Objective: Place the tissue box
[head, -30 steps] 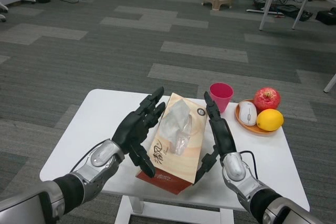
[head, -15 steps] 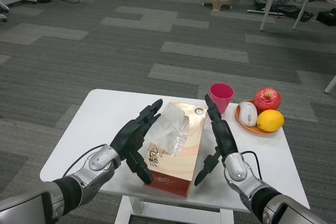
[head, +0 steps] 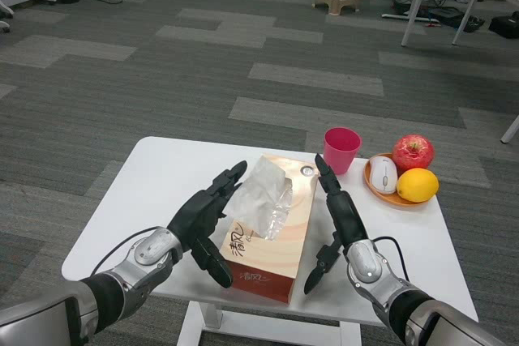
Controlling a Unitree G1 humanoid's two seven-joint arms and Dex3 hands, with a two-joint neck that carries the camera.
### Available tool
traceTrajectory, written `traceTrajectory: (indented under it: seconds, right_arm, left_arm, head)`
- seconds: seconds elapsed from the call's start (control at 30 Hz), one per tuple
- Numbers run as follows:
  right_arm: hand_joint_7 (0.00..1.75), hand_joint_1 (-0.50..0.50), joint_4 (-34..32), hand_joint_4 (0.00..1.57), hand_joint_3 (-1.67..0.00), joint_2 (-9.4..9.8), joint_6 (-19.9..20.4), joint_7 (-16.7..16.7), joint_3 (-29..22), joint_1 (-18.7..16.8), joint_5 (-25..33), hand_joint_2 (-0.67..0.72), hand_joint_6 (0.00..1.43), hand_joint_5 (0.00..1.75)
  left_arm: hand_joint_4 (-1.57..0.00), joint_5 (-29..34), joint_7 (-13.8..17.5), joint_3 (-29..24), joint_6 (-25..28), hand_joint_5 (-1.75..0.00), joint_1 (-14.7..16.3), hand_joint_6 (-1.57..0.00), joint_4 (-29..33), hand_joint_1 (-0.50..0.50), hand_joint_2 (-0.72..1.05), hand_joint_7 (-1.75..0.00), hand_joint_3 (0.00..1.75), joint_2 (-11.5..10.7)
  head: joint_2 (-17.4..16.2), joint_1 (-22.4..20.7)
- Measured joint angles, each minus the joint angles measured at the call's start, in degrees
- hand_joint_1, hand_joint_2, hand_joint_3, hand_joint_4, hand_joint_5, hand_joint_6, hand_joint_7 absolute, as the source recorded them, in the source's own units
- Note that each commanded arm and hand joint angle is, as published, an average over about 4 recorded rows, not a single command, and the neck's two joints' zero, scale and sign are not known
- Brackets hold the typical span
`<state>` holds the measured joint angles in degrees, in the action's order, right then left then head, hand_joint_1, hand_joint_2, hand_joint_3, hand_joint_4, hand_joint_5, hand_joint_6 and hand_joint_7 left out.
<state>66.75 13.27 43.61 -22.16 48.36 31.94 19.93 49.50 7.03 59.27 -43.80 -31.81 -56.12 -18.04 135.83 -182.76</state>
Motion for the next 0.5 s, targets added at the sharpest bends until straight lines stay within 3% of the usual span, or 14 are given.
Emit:
traceTrajectory:
  seconds: [0.5]
  right_arm:
    - [0.00, -0.46, 1.5, 0.14, 0.00, 0.00, -0.7, -0.6, 4.3, 3.6, 0.1, 0.52, 0.00, 0.00]
  left_arm:
    - [0.00, -0.4, 2.1, 1.3, 0.6, 0.00, 0.0, 0.00, -0.1, 0.50, -0.37, 0.00, 0.00, -0.2]
  head:
    - [-0.3, 0.0]
